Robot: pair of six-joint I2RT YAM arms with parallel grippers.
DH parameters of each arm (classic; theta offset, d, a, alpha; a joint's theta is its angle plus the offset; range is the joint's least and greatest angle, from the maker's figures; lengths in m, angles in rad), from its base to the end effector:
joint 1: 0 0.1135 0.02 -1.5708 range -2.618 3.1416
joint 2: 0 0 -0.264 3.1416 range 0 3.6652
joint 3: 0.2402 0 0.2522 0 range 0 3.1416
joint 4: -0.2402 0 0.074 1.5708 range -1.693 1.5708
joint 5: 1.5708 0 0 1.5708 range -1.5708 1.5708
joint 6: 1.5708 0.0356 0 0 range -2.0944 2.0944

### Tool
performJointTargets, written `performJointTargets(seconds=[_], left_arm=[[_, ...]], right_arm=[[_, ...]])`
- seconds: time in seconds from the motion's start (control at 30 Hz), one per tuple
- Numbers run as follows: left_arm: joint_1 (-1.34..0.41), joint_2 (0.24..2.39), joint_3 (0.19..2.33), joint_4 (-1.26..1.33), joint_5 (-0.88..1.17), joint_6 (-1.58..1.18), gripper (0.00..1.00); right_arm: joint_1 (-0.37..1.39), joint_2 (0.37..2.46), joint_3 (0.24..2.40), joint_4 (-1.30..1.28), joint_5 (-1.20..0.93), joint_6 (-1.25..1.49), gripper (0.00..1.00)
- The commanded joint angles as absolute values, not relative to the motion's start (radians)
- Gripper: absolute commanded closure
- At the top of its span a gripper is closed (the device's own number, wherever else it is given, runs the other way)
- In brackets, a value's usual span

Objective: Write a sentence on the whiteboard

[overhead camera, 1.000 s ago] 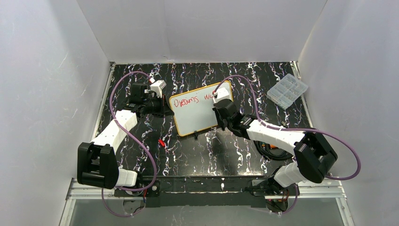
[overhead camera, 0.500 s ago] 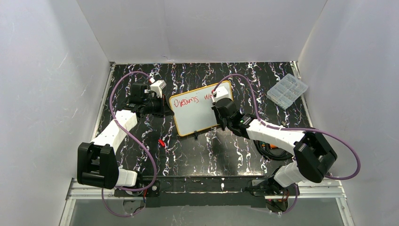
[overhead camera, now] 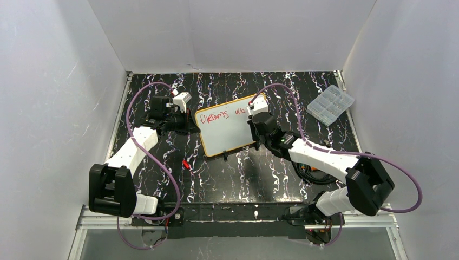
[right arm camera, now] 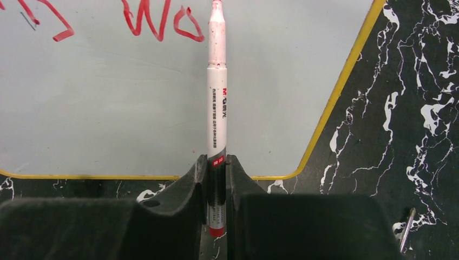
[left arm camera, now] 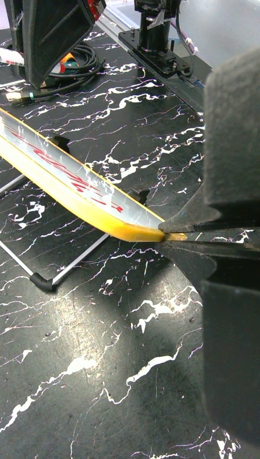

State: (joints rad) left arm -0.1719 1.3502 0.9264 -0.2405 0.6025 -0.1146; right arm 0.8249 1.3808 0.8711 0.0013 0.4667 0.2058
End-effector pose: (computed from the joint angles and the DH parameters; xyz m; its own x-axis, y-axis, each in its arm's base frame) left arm 0.2838 -0.0698 0.2614 -0.6698 0.0207 -0.7422 0.5073 0.7427 -0.4371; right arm 0.2192 0.2136 0.2541 -0.4029 -0.1671 -0.8999 -0.3135 0.9489 -0.0359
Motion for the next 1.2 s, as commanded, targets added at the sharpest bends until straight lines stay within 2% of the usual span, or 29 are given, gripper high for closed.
performJointTargets(seconds=[0.0,0.6,1.17], left_arm=[[-0.176,1.307,0.937,-0.250,0.631,-0.106,1.00],[-0.176,1.313,0.937,-0.250,0.630,-0.106,1.00],[-0.176,1.308,0.937,-0.250,0.628,-0.107,1.00]], right_arm=[[0.812,1.381,0.866,0.025,0.463,0.201,0.99],[0.802,1.446,0.899,0.002,0.434,0.207,0.99],[0.765,1.409,0.891,0.002,0.426,0.216,0.99]])
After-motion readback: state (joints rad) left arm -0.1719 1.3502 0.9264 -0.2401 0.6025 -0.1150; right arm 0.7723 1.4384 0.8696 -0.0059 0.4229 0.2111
